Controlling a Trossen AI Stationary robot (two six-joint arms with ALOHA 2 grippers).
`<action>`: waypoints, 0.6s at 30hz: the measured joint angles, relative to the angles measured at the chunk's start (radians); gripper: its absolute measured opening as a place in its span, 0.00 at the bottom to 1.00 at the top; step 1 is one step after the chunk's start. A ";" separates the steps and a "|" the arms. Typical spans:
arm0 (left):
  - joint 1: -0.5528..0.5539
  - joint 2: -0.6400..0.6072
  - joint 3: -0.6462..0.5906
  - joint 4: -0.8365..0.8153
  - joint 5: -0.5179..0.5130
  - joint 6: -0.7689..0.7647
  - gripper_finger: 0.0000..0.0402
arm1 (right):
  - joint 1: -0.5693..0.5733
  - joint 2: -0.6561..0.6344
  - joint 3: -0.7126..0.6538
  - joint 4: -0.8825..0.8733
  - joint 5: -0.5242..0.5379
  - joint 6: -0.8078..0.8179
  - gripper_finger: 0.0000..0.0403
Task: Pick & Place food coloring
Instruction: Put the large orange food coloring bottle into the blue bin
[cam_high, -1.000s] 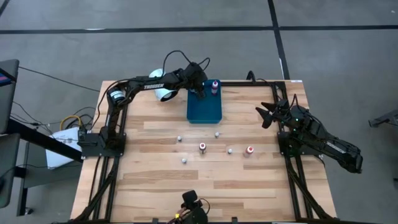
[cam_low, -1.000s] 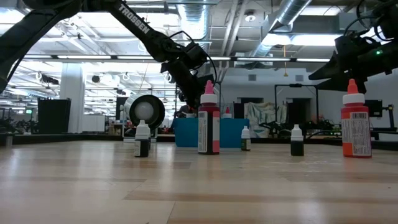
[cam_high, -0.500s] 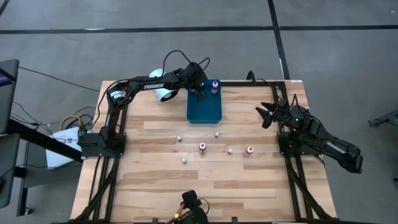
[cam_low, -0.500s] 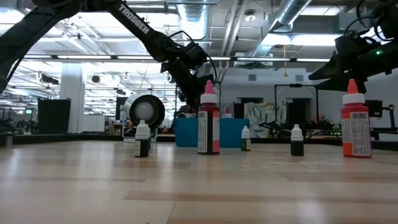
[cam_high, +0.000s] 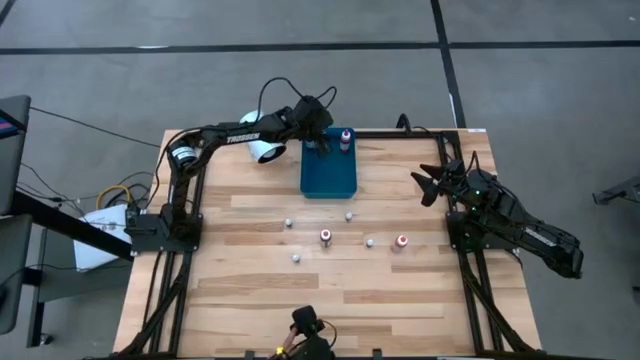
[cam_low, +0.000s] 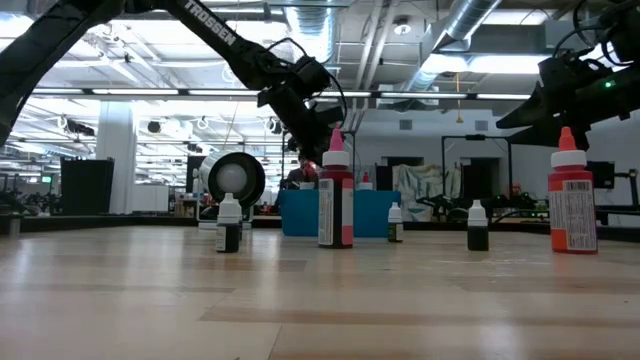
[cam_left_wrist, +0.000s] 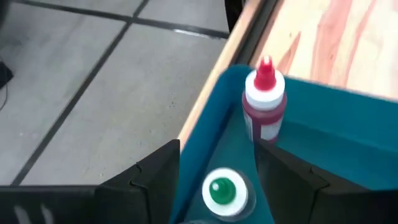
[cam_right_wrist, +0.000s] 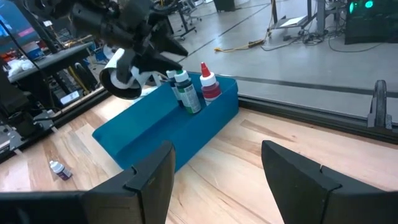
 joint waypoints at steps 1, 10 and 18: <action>0.000 -0.012 0.000 -0.003 0.002 -0.003 0.50 | 0.000 0.000 0.000 0.000 0.000 0.000 0.56; -0.015 -0.189 0.000 -0.085 0.020 -0.081 0.49 | 0.000 0.000 0.000 0.001 0.000 0.000 0.56; -0.036 -0.365 0.001 -0.263 0.141 -0.189 0.49 | 0.000 0.000 0.000 0.006 0.000 0.000 0.56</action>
